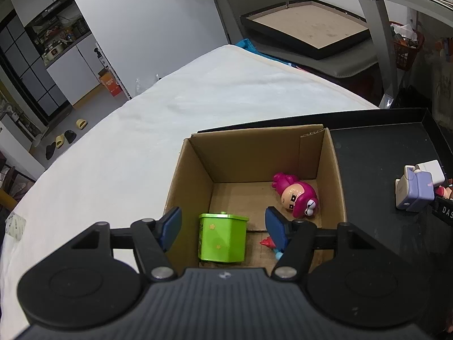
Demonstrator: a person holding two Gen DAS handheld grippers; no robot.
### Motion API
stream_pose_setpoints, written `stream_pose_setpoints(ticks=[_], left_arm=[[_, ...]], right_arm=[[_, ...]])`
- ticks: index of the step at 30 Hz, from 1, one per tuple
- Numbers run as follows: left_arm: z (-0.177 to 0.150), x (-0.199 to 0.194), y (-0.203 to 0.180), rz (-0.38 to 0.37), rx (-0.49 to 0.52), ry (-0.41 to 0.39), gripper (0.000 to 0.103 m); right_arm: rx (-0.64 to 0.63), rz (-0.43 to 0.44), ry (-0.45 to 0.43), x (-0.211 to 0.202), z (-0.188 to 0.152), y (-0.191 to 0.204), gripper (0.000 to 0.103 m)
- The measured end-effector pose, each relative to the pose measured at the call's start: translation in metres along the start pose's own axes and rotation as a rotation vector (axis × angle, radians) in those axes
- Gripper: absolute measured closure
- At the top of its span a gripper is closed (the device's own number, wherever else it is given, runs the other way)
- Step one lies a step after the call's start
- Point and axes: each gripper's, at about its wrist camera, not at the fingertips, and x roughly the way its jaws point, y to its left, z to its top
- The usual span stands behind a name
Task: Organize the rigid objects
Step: 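Move the right gripper to the brown-haired doll and grasp it, then carry the doll over the box and release it inside with the right gripper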
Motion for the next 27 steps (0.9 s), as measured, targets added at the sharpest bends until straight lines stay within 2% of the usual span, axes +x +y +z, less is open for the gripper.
stream_pose_setpoints(ticks=[6, 7, 8, 14, 27], left_arm=[[0.0, -0.001, 0.003, 0.003, -0.001, 0.004, 0.039], [0.0, -0.002, 0.005, 0.006, -0.002, 0.004, 0.039], [-0.001, -0.002, 0.006, 0.009, -0.002, 0.004, 0.039], [-0.007, -0.007, 0.017, 0.005, -0.012, 0.014, 0.039], [-0.022, -0.016, 0.037, -0.008, -0.029, 0.01, 0.039]], right_arm=[[-0.055, -0.01, -0.016, 0.002, -0.002, 0.007, 0.047], [-0.059, -0.01, -0.018, 0.002, -0.002, 0.007, 0.049], [-0.066, -0.016, -0.02, 0.001, -0.002, 0.007, 0.06], [-0.078, 0.01, 0.013, -0.006, -0.002, 0.01, 0.061], [-0.058, 0.067, 0.007, -0.045, 0.003, 0.014, 0.061]])
